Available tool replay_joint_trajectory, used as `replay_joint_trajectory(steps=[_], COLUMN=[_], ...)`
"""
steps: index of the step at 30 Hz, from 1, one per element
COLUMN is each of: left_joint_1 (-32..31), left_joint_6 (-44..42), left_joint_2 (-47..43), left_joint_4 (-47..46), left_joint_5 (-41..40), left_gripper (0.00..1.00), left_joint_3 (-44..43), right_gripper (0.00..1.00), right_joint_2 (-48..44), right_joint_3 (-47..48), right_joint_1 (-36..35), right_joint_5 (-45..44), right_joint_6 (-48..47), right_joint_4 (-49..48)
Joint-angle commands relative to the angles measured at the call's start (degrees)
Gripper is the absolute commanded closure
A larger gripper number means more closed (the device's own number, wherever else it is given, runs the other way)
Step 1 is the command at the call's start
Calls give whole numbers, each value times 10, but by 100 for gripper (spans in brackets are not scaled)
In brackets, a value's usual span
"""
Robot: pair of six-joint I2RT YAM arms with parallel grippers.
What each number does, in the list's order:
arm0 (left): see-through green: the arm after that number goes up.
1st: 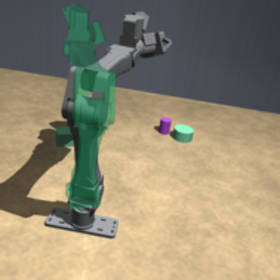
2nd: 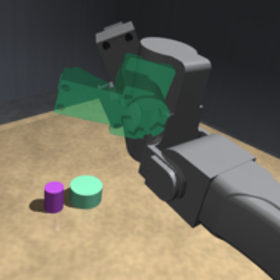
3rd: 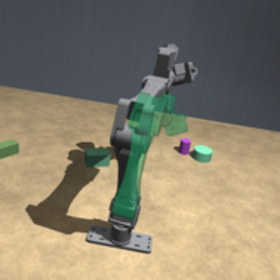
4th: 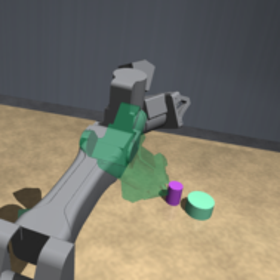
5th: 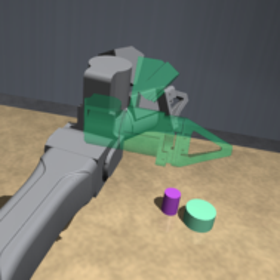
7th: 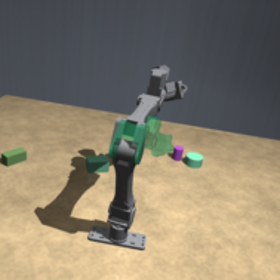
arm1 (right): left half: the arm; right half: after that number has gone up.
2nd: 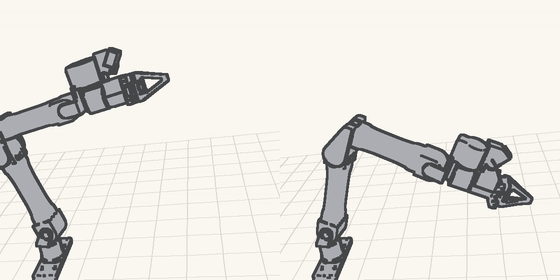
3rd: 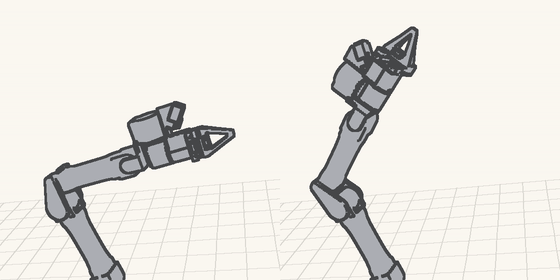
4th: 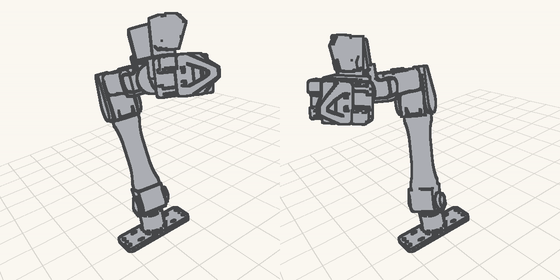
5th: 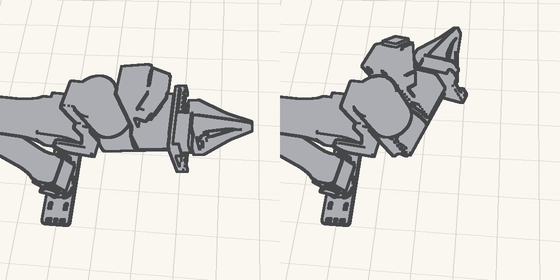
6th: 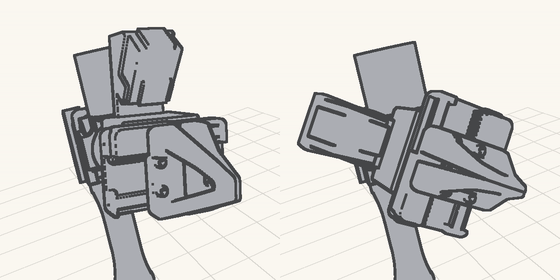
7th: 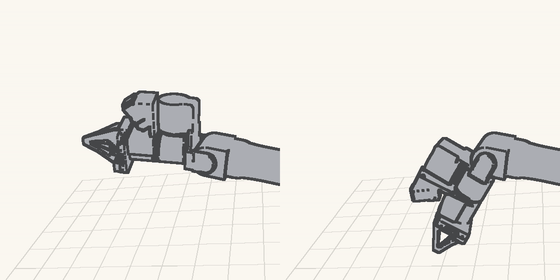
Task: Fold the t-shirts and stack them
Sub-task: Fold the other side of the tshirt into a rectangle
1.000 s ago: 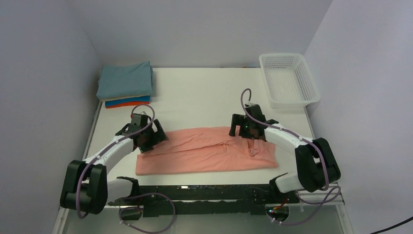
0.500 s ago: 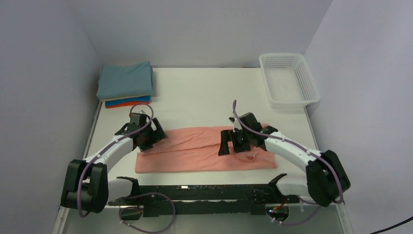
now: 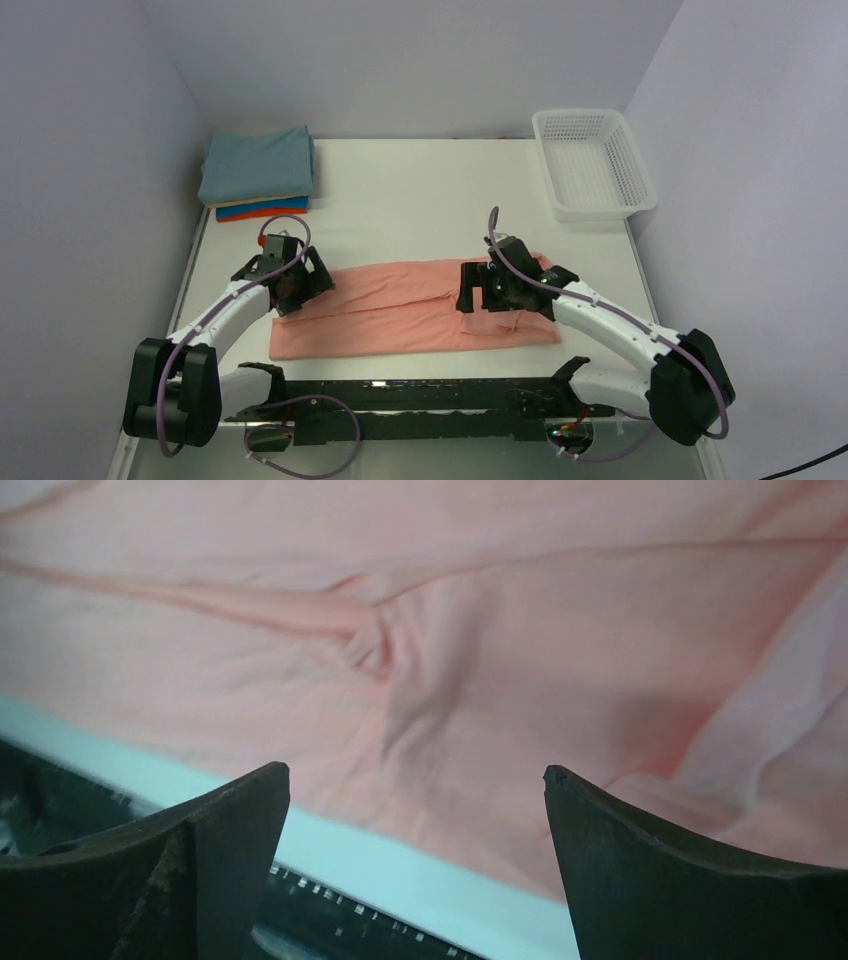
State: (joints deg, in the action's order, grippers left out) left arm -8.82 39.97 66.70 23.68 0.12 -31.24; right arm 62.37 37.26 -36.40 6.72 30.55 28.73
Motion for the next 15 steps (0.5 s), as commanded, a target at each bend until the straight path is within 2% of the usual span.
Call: replay_joint_trajectory(steps=[1, 5, 9, 11, 15], left_joint_1=[3, 4, 5, 8, 11], left_joint_6=[-8, -7, -5, -5, -4], left_joint_2=[0, 8, 5, 4, 3], left_joint_4=[0, 5, 2, 5, 9], left_joint_5=[-9, -21, -29, -31, -39], left_gripper=[1, 1, 1, 1, 1], left_joint_3=[2, 3, 8, 8, 10], right_gripper=[0, 0, 0, 0, 0], right_joint_2=[57, 95, 88, 68, 9], right_joint_3=[25, 25, -3, -6, -4], right_joint_1=[24, 65, 145, 186, 211], right_joint_5=[-126, -139, -188, -251, -348], right_joint_6=[30, 32, 45, 73, 115], right_joint_4=[-65, -62, -23, 28, 100])
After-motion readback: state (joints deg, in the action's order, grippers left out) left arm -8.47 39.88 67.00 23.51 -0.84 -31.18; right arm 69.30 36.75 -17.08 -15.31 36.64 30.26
